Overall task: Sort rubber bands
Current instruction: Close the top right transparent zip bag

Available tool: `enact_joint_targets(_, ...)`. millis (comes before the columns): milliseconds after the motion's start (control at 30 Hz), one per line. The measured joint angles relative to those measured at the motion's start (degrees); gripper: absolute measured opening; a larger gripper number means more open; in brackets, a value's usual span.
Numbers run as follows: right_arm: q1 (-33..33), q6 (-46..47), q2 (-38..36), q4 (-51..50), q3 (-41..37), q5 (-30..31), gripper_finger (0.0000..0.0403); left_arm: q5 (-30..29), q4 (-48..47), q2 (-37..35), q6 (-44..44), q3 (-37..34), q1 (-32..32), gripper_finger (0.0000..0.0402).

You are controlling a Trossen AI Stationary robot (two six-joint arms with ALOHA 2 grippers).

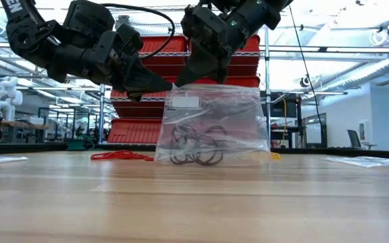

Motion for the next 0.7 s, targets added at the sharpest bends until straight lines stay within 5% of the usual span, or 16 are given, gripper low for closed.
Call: enact_joint_targets(700,0.0,2.0,0.0,-10.8,0.0,-0.1,0.0007,0.0,-0.5,0.0,-0.1,0.0,0.0,0.0001)
